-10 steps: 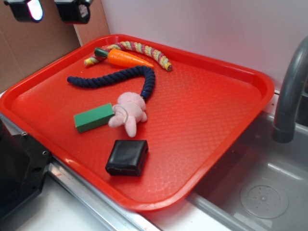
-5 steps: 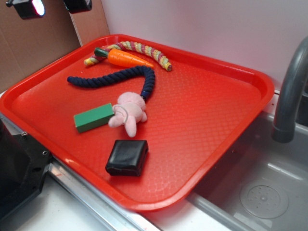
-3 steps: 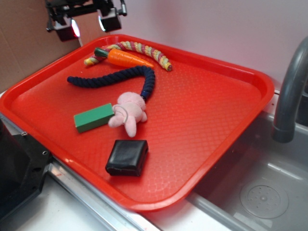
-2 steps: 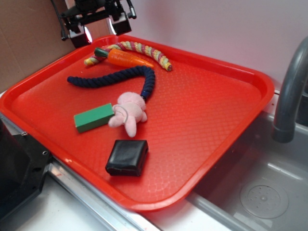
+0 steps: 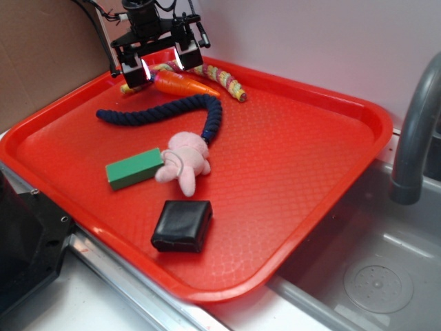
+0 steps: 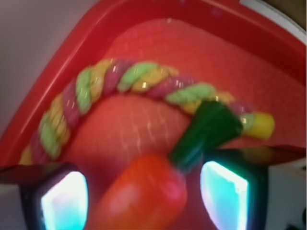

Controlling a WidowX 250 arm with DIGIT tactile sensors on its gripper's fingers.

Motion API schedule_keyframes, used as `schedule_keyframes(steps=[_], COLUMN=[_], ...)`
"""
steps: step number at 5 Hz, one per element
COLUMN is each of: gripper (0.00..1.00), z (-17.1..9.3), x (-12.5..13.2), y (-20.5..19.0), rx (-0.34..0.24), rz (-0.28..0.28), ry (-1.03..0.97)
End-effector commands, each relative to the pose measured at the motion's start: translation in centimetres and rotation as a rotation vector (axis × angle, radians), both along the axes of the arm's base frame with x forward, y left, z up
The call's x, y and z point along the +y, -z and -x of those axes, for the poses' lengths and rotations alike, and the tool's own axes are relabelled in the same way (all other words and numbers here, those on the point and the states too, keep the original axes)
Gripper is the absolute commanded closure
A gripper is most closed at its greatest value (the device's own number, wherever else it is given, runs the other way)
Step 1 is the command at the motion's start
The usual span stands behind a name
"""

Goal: Grab the carrot.

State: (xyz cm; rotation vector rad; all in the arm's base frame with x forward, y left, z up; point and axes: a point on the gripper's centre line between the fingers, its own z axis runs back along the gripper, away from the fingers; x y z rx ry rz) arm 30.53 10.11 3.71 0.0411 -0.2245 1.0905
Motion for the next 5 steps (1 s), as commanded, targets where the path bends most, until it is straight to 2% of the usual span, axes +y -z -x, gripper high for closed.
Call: schedule_keyframes(steps=[1,2,3,4,5], gripper=[0.00,0.00,1.00,1.00,1.00], z=[0.1,1.0,1.8,1.8,1.9], x=[0.0,-0.7,-1.2,-1.1,-1.3], y=[0.5,1.5,1.1,1.6,0.8], rx=[0.044,0.105,0.088,0.094,0.089], rz=[0.011,0.000,-0.013,0.027,0.016], ry=[0.034,0.037,0.048,0.062,0.098])
